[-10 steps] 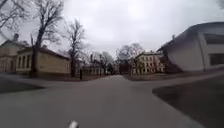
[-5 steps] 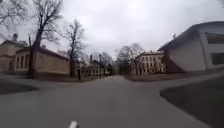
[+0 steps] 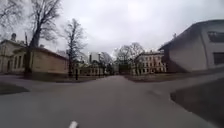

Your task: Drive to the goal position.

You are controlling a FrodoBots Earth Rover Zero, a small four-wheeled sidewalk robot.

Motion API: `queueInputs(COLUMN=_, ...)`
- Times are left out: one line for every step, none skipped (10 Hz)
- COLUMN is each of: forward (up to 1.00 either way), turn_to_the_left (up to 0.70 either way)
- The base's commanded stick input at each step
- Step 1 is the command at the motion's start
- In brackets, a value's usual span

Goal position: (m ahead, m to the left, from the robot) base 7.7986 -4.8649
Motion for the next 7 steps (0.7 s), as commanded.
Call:
queueInputs(forward=1.0, turn_to_the_left=-0.39)
queueInputs(forward=1.0, turn_to_the_left=-0.19)
queueInputs(forward=1.0, turn_to_the_left=0.01)
queueInputs(forward=1.0, turn_to_the_left=0.01)
queueInputs(forward=1.0, turn_to_the_left=0.01)
queueInputs(forward=1.0, turn_to_the_left=0.01)
queueInputs(forward=1.0, turn_to_the_left=0.01)
